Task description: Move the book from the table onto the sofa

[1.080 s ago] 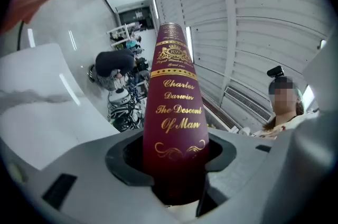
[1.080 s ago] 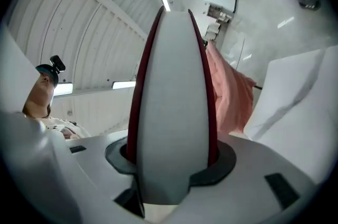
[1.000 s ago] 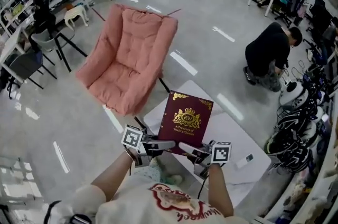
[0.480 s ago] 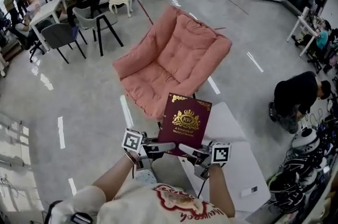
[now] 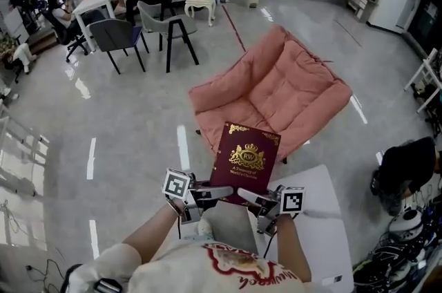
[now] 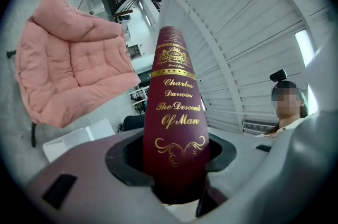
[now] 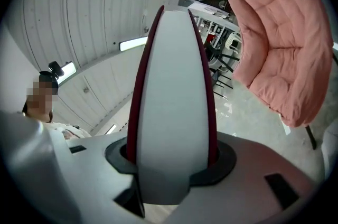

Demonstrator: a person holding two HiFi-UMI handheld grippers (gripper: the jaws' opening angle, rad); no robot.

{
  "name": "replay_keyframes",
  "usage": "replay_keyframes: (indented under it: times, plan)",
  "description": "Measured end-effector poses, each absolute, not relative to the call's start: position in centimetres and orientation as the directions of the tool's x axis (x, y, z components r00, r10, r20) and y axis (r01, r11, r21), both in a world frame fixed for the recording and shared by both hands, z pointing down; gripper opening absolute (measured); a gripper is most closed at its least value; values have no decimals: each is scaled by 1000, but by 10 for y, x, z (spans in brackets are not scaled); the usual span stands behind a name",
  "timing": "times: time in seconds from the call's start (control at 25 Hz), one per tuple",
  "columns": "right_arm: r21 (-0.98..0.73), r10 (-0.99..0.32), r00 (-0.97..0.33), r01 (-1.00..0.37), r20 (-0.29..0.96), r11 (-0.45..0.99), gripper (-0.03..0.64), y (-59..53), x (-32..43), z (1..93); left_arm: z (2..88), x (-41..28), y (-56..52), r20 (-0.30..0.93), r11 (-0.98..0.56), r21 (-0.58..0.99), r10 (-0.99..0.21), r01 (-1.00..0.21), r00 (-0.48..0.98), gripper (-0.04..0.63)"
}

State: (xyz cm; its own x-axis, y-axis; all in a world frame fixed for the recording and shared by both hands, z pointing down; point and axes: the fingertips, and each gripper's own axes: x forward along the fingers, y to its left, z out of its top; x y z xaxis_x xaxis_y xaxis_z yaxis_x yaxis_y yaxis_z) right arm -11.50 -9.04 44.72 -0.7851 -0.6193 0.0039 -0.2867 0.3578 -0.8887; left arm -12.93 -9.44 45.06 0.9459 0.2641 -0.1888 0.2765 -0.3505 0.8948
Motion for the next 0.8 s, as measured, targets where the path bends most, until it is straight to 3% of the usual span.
replay_keyframes:
  times: [0.52, 0.8]
  plan:
    - [-894, -475, -880, -200, -17, 402, 221, -183, -219, 463, 470, -234, -185, -175, -388, 901, 81, 193, 981, 232]
    - [-905, -454, -891, -182, -14, 385, 221, -188, -225, 468, 472, -240, -189, -179, -377, 908, 40, 181, 983, 232]
